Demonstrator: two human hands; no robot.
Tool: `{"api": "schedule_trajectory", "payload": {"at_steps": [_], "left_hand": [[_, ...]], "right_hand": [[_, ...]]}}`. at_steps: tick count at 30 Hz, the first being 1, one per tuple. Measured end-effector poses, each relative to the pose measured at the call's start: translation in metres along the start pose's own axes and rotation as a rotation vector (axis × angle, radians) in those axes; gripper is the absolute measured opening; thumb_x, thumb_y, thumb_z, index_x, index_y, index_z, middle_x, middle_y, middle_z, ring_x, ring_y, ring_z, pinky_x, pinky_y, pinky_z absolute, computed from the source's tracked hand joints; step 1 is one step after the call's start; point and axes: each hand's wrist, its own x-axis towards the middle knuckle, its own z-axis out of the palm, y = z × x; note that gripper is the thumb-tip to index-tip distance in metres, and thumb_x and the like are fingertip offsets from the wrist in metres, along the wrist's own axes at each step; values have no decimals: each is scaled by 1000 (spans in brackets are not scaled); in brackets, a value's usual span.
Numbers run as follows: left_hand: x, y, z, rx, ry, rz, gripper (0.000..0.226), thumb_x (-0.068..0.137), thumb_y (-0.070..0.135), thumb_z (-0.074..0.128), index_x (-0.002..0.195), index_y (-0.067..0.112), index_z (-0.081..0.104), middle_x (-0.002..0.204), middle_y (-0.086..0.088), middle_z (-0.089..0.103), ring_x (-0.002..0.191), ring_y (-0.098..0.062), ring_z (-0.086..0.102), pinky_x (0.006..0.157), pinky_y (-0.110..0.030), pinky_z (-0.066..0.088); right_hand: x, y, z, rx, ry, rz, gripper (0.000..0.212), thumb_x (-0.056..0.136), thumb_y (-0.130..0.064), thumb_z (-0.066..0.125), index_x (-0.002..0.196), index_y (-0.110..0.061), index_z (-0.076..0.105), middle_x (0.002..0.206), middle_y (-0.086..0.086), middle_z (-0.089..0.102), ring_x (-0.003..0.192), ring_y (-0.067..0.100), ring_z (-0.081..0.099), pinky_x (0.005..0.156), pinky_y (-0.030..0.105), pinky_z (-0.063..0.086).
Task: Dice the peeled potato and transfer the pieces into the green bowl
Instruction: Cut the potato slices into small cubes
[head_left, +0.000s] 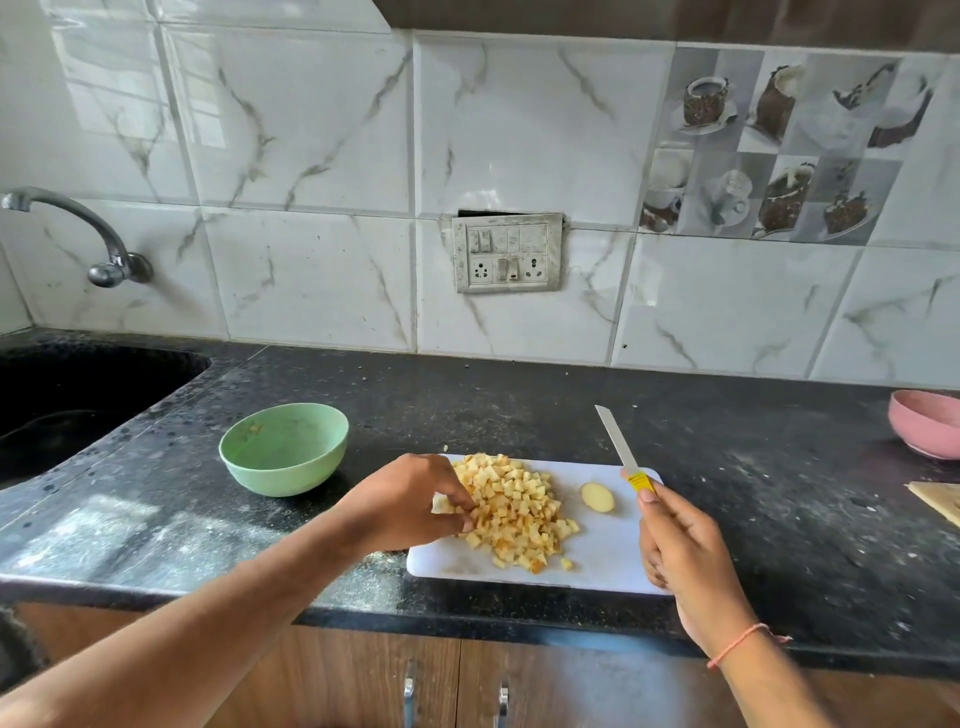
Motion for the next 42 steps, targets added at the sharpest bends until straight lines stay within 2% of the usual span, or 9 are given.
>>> {"api": "schedule_trajectory", "payload": {"at_steps": [3,5,10,15,19,27,31,34,42], "left_hand": [[7,5,0,45,-29,-7,22,90,47,80,111,42,79,107,24,67,84,12,56,76,-14,45],[10,8,-1,54,-31,-12,18,89,45,81,107,42,80,100,26,66,84,11,58,76,-16,47],[13,14,-6,-12,28,-74,6,93,35,77,98,35,81,66,41,60,64,16,58,53,-7,38],[14,15,-11,-132,86,-119,8,87,27,81,93,33,83,80,25,73,66,15,62,57,-5,42],[16,15,-14,-226,157,-123,10,85,22,84,91,31,85,70,29,71,67,14,65,60,-4,44],[18,10,-12,-171,153,-123,5,88,29,84,93,30,86,71,23,73,68,10,67,59,-5,45],[26,9,-11,-114,121,-142,9,91,34,82,98,33,86,80,21,77,71,10,69,63,-7,49],[30,10,-11,-103,117,-150,10,89,33,84,100,34,85,84,22,77,75,13,68,64,-4,46],[33,15,-13,-63,96,-145,18,82,28,86,97,37,85,66,28,68,64,10,65,57,-4,44]], "right_hand": [[0,1,0,3,6,-7,29,107,-24,54,129,-27,72,66,6,18,54,16,14,49,23,13],[0,0,0,6,3,-9,28,107,-25,54,128,-27,72,65,6,18,54,17,14,49,23,13],[0,0,-1,24,4,-11,28,106,-28,55,128,-27,72,66,7,17,54,17,14,50,26,12],[0,1,-2,33,11,-14,29,106,-28,55,130,-27,71,66,7,16,54,17,13,51,28,11],[0,0,-2,37,15,-18,28,106,-27,55,128,-26,72,64,6,18,53,16,14,51,28,11],[-2,-4,-2,64,22,-20,29,103,-31,57,127,-28,73,68,12,15,55,17,14,52,32,10],[-2,-6,-3,91,15,-10,29,102,-33,57,126,-28,73,66,11,17,56,19,13,53,34,10],[-2,-6,-4,101,20,-5,32,99,-37,59,127,-29,73,64,8,19,56,20,13,52,34,10],[-3,-9,-4,126,20,-6,34,95,-39,59,124,-28,74,64,10,19,55,19,14,53,36,10]]}}
